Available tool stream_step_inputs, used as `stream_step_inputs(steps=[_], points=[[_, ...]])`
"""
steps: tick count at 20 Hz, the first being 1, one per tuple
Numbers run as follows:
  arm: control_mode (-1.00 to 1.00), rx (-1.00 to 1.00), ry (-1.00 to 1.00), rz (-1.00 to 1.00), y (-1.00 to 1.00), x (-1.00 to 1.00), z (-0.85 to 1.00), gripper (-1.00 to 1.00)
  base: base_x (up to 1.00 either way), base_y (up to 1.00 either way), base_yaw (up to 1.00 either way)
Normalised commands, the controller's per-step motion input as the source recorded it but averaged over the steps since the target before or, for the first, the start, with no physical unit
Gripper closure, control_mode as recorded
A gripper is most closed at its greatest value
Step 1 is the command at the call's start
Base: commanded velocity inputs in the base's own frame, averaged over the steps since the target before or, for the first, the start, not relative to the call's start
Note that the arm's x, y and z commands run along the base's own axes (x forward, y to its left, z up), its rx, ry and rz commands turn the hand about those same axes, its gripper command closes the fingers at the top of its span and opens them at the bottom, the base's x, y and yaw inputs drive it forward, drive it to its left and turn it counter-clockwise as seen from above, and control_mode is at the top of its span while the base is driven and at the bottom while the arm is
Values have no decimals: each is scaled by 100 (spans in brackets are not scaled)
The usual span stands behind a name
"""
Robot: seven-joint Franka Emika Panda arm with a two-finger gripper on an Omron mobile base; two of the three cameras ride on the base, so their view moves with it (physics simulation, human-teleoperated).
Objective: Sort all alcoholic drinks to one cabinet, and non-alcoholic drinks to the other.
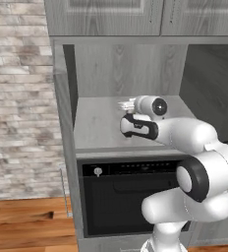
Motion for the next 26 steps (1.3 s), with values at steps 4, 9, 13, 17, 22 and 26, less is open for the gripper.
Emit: stream_step_inputs(steps=[4, 9, 13, 17, 22, 26], points=[[-100, -1, 10, 0, 6, 14, 0, 100, 0, 0, 0], [-100, -1, 11, 0, 8, 11, -5, 100, 0, 0, 0], [-100, -1, 7, 0, 11, 5, -10, 100, 0, 0, 0], [-100, -1, 2, 0, 15, 1, -12, 100, 0, 0, 0], [-100, 0, 0, 0, 9, 0, -12, 100, 0, 0, 0], [-100, 0, -3, 0, 4, 0, -15, 100, 0, 0, 0]])
